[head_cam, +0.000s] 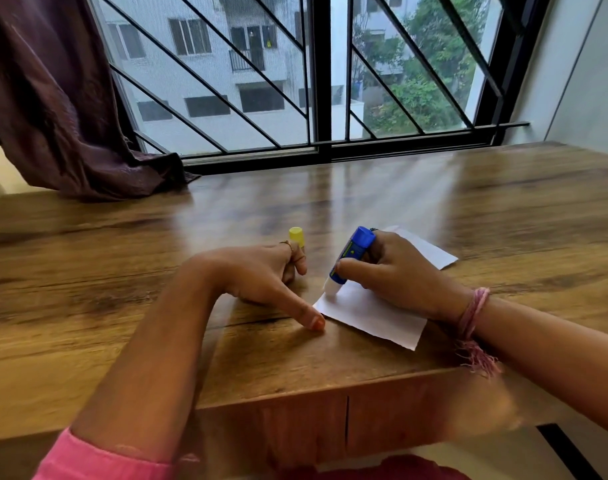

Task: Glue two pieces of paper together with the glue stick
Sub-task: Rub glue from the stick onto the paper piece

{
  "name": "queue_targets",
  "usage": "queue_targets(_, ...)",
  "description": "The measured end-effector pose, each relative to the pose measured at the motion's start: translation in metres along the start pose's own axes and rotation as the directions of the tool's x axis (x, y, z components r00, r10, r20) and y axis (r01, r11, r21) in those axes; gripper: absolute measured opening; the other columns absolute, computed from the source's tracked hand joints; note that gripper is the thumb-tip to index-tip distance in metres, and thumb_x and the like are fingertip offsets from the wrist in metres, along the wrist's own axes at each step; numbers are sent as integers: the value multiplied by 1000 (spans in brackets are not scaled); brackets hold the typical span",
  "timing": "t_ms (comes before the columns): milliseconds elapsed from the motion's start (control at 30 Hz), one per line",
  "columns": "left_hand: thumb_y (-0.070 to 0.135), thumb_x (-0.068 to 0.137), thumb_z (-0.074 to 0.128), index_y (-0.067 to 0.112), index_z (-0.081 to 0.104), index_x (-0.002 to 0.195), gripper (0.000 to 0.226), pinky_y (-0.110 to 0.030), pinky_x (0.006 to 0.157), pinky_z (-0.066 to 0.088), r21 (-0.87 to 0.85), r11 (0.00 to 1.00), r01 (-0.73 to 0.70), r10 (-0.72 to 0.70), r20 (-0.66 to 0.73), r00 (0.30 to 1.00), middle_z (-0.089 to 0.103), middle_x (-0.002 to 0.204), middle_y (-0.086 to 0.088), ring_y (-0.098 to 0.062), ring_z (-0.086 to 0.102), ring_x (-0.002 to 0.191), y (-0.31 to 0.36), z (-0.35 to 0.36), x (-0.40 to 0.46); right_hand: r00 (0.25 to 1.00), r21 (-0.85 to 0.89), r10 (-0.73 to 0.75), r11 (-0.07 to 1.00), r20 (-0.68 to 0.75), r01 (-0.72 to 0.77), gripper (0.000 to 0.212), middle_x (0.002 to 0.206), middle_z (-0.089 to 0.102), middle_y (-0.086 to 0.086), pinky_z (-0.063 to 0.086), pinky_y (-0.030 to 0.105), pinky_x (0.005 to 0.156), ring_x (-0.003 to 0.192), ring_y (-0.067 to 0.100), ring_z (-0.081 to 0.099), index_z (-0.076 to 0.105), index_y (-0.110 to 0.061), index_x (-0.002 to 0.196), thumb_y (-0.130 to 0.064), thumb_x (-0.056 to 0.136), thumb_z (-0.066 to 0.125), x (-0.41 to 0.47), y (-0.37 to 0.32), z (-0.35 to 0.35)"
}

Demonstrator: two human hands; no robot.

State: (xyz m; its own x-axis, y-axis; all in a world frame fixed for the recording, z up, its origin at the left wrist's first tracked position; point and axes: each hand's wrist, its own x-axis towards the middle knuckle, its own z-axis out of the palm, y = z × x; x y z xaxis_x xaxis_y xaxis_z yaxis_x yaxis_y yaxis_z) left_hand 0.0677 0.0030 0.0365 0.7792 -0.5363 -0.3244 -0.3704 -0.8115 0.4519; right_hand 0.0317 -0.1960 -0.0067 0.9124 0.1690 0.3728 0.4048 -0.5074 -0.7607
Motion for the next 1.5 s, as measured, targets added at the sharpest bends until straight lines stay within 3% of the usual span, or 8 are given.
queue_targets(367,63,46,83,37,40,112,83,-29,71,50,-111,993,-44,40,-42,998,56,85,10,4,53,66,-5,3,-14,996,17,69,998,-48,-68,34,53,44,-3,33,22,47,46,6,38,61,0,71,-34,70,62,2,0,-2)
queue_targets(533,72,49,77,47,38,110,76,-29,76,53,-167,976,-141,101,-229,968,58,86,11,-2,57,74,-12,30,-38,997,30,76,997,-15,-75,34,53,45,-2,34,24,48,47,8,40,60,-3,67,-37,66,61,1,-2,-2)
queue_targets(633,78,58,65,48,43,106,62,-19,60,47,-67,966,-251,199,-430,881,55,75,12,-1,54,63,-12,53,-50,994,51,92,995,-63,-89,32,57,47,5,35,30,53,51,13,43,59,0,70,-32,69,63,3,0,-3)
queue_targets(767,74,77,48,41,55,115,51,-16,50,35,130,933,-336,355,-496,792,46,57,9,-2,49,51,-5,73,-57,997,30,80,996,-11,-80,26,52,46,-4,33,19,44,45,7,40,61,-9,64,-34,68,63,1,-3,-2)
queue_targets(967,82,78,26,48,52,127,65,-16,48,27,363,900,-241,402,-481,779,48,54,8,2,44,50,7,78,-58,987,248,150,960,-65,-130,17,47,42,-3,29,19,37,38,9,34,54,-10,68,-19,81,62,2,-1,-5)
queue_targets(1067,85,76,23,51,49,127,67,-16,49,27,365,900,-239,404,-489,773,54,59,6,1,44,51,6,78,-58,976,377,179,918,-121,-121,26,50,40,2,29,19,35,40,12,33,55,7,80,-18,82,60,4,0,-12)
queue_targets(1300,86,75,21,52,49,127,68,-17,48,26,382,896,-228,403,-481,779,44,48,2,-1,45,49,5,78,-57,993,67,31,997,-117,-23,29,49,42,-2,31,16,43,43,7,37,57,4,68,-22,76,67,4,2,-8)
queue_targets(1500,86,74,21,53,48,128,68,-18,48,24,392,894,-216,399,-479,782,43,48,2,-3,43,48,5,78,-57,998,17,61,998,-31,-60,28,42,36,-12,29,17,43,42,5,32,50,-14,56,-35,68,65,4,4,-5)
